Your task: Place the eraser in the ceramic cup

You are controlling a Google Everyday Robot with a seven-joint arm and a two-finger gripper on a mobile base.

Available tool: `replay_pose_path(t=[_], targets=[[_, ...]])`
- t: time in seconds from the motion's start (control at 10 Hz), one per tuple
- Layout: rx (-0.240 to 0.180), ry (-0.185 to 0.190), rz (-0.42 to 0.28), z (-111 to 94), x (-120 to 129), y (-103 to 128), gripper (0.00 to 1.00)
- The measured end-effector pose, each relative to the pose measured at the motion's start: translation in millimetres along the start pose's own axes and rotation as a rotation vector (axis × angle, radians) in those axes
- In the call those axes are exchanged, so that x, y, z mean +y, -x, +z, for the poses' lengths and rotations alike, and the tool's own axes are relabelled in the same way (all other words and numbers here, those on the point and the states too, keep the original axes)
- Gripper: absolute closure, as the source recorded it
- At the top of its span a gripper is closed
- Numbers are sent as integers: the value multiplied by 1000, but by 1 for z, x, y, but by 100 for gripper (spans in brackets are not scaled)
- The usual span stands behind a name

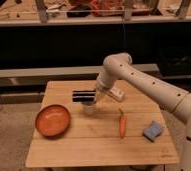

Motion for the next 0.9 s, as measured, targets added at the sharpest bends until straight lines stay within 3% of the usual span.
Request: replay_pose_path(t=[0.2, 0.6, 0.9], targets=[[3, 3, 2, 0, 0, -2, 81], [7, 12, -3, 2, 0, -1, 63], [13, 17, -1, 3, 0, -2, 60]])
